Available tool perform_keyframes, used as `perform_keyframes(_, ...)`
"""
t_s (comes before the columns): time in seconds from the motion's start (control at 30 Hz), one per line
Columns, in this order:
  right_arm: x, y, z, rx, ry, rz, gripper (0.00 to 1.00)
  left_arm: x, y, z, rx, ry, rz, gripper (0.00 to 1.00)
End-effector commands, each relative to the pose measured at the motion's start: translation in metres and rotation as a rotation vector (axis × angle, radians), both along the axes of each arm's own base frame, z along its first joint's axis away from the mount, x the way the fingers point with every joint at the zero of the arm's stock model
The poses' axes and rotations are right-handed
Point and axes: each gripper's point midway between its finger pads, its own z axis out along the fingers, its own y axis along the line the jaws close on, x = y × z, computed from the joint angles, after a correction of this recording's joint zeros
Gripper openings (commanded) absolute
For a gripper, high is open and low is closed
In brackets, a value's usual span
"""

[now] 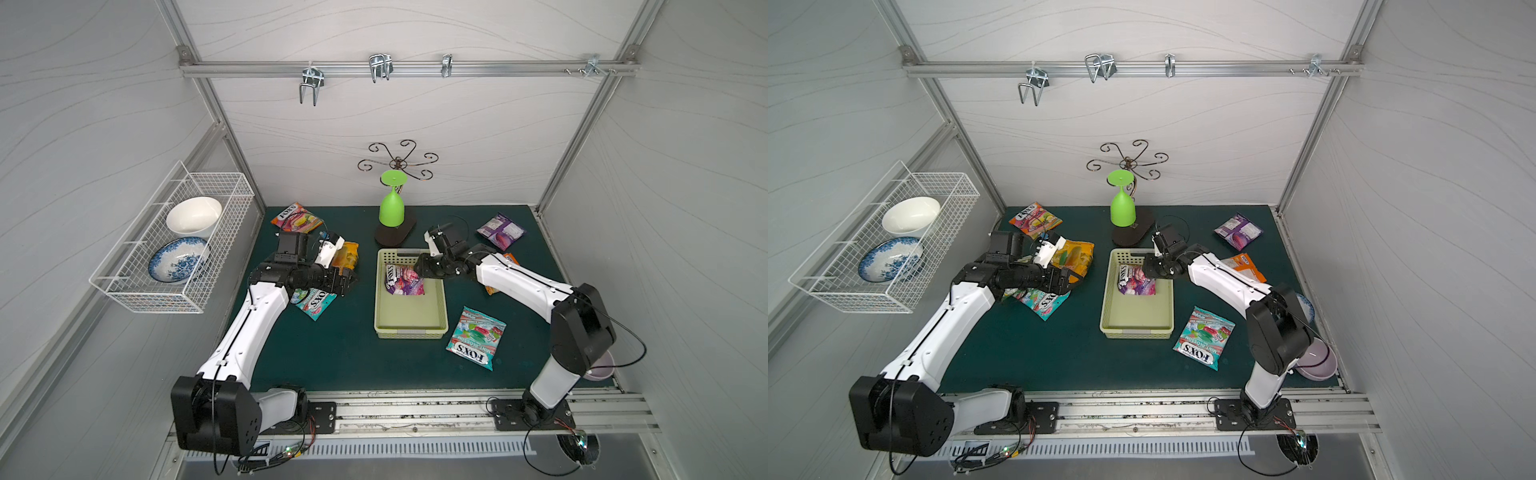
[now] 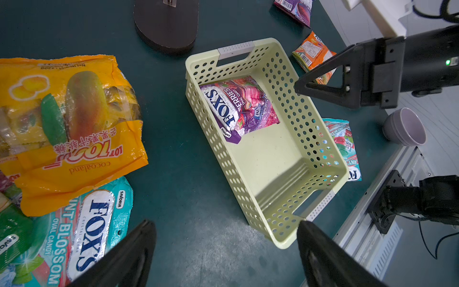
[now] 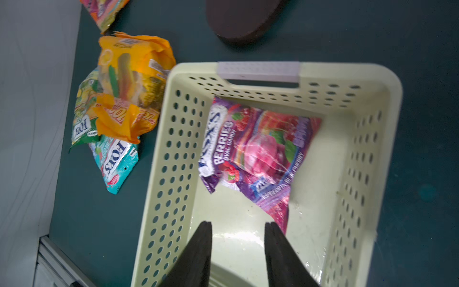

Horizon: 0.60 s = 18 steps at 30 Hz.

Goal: Put the candies in the basket
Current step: Place the candy in the basket.

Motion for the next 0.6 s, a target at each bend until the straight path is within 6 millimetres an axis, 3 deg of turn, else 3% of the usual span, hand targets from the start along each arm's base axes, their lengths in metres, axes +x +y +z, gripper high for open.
perform_keyframes(0.0, 0.004, 0.012, -0.012, -0.103, -0.048, 0.071, 0.38, 0.007, -0.002, 0.024, -0.013, -0.079, -0.005, 0.93)
perform_keyframes(0.3, 0.027, 0.04, -0.059, -0.204, -0.034, 0.107, 0.36, 0.007, -0.003, 0.025, -0.017, -0.082, -0.006, 0.93)
perform_keyframes(0.43, 0.021, 0.052, -0.093, -0.266, -0.013, 0.162, 0.33, 0.006, -0.002, 0.023, -0.014, -0.082, -0.008, 0.93)
perform_keyframes(0.57, 0.008, 0.05, -0.125, -0.342, 0.017, 0.192, 0.32, 0.006, -0.003, 0.027, -0.019, -0.084, -0.007, 0.93)
